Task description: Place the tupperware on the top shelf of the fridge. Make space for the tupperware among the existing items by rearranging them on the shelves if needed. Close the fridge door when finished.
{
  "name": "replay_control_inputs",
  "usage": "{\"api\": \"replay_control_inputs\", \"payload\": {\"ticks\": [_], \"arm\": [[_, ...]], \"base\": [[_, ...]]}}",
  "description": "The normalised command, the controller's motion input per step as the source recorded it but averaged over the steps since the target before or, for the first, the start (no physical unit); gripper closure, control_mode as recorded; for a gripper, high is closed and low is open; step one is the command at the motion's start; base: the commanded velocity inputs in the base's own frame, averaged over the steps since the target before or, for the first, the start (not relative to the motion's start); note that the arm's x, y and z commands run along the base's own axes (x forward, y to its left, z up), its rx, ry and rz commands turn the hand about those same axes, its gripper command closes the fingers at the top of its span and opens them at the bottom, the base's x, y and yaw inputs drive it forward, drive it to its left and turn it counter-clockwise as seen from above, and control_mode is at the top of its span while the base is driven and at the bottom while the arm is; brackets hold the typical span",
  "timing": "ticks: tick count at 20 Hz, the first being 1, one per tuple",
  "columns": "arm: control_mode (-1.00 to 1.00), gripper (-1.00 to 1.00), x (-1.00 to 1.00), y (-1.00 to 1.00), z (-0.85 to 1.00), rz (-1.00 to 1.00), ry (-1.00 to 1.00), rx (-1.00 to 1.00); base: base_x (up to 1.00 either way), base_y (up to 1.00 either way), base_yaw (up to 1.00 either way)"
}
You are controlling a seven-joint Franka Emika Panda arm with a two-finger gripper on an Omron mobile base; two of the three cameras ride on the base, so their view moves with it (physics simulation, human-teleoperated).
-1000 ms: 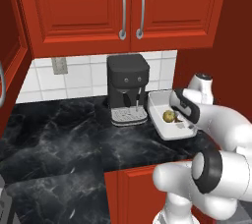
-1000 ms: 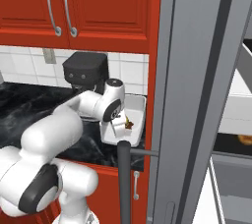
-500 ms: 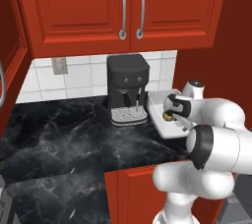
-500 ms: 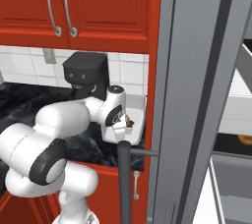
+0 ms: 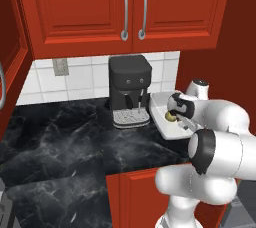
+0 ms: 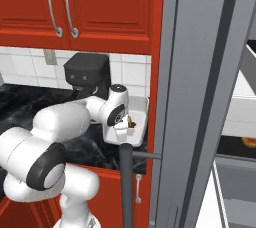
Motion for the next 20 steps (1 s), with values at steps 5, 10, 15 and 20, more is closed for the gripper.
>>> {"api": "replay_control_inputs", "payload": {"ticks": [5,10,15,20], "arm": [[-1.00,1.00,-0.99,0.04,0.67,0.00,0.00,0.00],[-1.00,1.00,-0.96,0.07,0.95,0.00,-0.13,0.00],[-1.00,1.00,-0.72,0.28,0.99,0.00,-0.25,0.00],[-1.00,1.00,-0.54,0.39,0.74,0.02,-0.10,-0.05]], "base": [[0.00,0.00,0.00],[0.00,0.00,0.00],[0.00,0.00,0.00],[0.00,0.00,0.00]]}}
